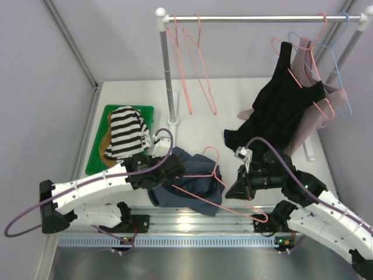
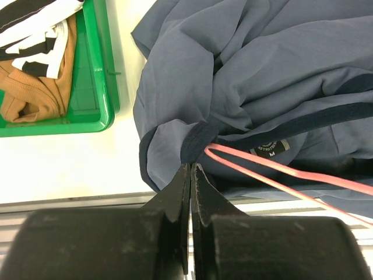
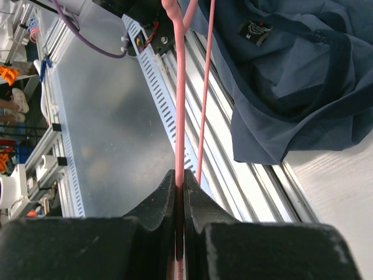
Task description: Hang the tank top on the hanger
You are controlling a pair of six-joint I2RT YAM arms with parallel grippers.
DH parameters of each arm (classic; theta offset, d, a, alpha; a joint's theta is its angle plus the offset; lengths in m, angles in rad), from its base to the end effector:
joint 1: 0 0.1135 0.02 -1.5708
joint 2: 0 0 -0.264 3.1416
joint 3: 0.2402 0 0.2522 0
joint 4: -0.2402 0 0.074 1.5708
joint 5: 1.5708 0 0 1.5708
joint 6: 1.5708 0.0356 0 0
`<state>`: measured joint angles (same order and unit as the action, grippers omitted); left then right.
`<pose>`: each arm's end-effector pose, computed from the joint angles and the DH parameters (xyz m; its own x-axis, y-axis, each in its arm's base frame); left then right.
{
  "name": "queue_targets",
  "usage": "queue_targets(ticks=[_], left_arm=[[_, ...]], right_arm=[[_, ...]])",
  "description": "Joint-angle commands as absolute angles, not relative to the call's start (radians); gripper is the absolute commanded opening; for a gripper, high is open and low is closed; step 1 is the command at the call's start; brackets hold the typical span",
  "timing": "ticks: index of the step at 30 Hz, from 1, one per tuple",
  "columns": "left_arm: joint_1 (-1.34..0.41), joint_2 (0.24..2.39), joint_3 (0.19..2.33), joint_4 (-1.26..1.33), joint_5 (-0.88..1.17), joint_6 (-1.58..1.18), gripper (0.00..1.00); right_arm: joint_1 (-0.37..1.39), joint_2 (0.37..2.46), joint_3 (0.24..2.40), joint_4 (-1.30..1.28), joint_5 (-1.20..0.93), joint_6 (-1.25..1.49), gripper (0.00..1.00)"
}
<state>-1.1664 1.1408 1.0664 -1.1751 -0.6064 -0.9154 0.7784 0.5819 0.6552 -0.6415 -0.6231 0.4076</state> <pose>0.0939 -0.1679 0.2971 -0.7703 0.1442 -0.6212 0.1213 0.9895 0.0792 0.0752 0.1033 0.2810 -0.7166 -0.2546 -0.6493 -0.6931 0.3636 0.6224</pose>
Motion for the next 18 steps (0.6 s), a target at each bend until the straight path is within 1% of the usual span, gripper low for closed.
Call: queue_targets(ticks=[1, 6, 11, 12, 18], left_arm=[[-1.173, 1.138, 1.075, -1.180, -0.606, -0.911, 0.00], [-1.184, 1.158, 1.092, -1.163, -0.604, -0.893, 0.00], [-1.193, 1.169, 1.111, -1.146, -0.609, -0.868, 0.00], [-1.196, 1.169, 1.115, -1.144, -0.611, -0.868, 0.00], [-1.207, 1.167, 1.132, -1.121, -0.615, -0.853, 0.00]], right_arm=[[0.790, 0.586, 0.690, -0.617, -0.669, 0.380, 0.00], [0.788, 0.617, 0.658, -0.517, -0.733, 0.379, 0.00], [0.792, 0.724, 0.649, -0.375, -0.785, 0.371, 0.00], [0.792, 0.770, 0.650, -0.356, -0.790, 0.371, 0.00], [0.792, 0.876, 0.641, -0.191, -0.799, 0.373, 0.00]])
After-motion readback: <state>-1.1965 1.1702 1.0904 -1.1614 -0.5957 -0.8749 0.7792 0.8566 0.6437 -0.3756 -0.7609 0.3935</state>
